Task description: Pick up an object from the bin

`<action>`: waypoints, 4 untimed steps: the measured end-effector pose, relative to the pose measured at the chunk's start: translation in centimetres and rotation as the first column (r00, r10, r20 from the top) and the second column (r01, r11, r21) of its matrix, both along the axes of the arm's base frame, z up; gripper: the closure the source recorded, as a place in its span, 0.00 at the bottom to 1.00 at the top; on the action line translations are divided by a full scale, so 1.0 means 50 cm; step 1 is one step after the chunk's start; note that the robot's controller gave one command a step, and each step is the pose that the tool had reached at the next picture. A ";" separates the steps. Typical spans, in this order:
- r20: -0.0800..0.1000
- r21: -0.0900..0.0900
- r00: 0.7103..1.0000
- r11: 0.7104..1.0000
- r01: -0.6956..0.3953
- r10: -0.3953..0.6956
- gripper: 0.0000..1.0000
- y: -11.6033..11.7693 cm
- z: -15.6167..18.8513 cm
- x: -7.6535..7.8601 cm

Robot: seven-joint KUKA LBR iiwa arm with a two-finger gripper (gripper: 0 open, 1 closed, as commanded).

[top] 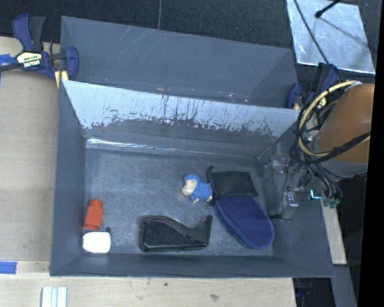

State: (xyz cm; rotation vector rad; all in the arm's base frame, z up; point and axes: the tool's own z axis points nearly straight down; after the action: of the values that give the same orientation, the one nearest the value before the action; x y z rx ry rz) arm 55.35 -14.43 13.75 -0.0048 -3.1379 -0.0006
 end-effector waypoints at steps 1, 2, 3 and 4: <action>0.005 -0.002 1.000 1.000 -0.025 0.025 0.00 0.065 -0.137 -0.094; 0.019 -0.012 0.930 0.930 -0.367 0.367 0.00 0.124 -0.128 -0.098; 0.023 -0.021 0.757 0.757 -0.653 0.654 0.00 0.173 -0.125 -0.097; 0.027 -0.022 0.754 0.754 -0.656 0.657 1.00 0.175 -0.125 -0.096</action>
Offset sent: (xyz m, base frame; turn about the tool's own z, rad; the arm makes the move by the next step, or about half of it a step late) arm -0.0464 0.0330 -0.0674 -0.0249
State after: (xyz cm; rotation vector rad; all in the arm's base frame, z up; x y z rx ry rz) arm 50.53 -5.67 7.48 1.1070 -2.9713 0.0192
